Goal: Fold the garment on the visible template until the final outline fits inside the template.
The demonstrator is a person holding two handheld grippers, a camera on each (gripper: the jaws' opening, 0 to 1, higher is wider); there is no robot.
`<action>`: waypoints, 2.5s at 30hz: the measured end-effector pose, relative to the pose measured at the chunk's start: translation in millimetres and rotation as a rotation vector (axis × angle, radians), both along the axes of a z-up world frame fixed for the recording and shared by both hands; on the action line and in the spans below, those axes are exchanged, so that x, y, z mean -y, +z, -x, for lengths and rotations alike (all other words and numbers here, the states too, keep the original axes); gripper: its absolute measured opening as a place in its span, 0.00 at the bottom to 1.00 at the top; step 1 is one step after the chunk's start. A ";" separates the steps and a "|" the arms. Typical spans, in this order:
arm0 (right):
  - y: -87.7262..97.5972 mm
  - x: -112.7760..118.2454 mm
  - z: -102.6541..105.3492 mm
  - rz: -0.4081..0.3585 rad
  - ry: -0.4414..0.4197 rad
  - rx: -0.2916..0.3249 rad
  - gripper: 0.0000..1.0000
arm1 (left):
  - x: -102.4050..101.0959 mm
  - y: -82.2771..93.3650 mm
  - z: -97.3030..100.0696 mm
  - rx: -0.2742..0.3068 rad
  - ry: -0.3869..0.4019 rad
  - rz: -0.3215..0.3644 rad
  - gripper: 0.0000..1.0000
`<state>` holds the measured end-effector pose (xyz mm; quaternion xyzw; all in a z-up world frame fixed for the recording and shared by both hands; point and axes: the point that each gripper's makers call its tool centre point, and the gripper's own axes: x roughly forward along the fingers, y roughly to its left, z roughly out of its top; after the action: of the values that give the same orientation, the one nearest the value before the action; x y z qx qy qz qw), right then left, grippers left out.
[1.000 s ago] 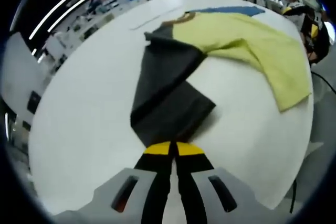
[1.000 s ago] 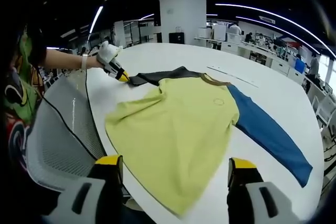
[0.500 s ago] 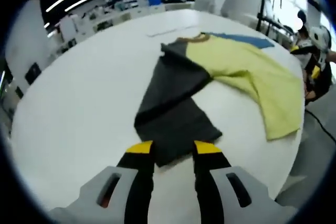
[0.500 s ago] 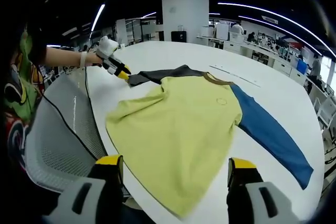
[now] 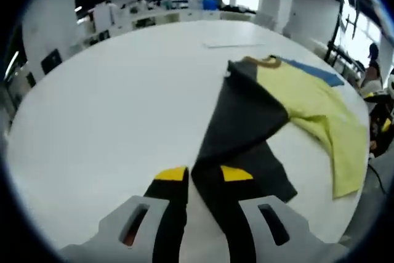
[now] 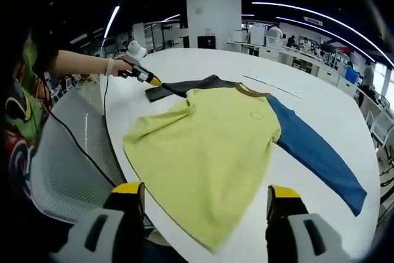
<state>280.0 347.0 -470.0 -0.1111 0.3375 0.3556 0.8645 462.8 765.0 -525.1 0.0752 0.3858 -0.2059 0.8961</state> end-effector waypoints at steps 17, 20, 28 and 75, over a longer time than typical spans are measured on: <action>-1.7 -5.3 1.6 -0.004 -0.005 -0.009 0.80 | -0.6 -5.7 -4.1 0.005 0.012 -0.006 0.05; -1.2 -6.1 1.1 -0.007 -0.004 -0.007 0.80 | -1.4 -5.6 -4.8 0.008 0.014 -0.011 0.00; -3.5 -2.1 4.4 -0.004 -0.014 -0.014 0.80 | -2.4 -0.1 -5.6 0.014 0.045 0.021 0.00; -8.4 -1.8 10.5 -0.018 -0.030 -0.023 0.78 | 219.7 12.8 -21.3 0.048 -0.308 0.108 0.00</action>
<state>269.5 348.8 -478.4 -0.0942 0.3459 0.3467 0.8668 484.1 545.3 -512.3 0.0901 0.3367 -0.3594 0.8657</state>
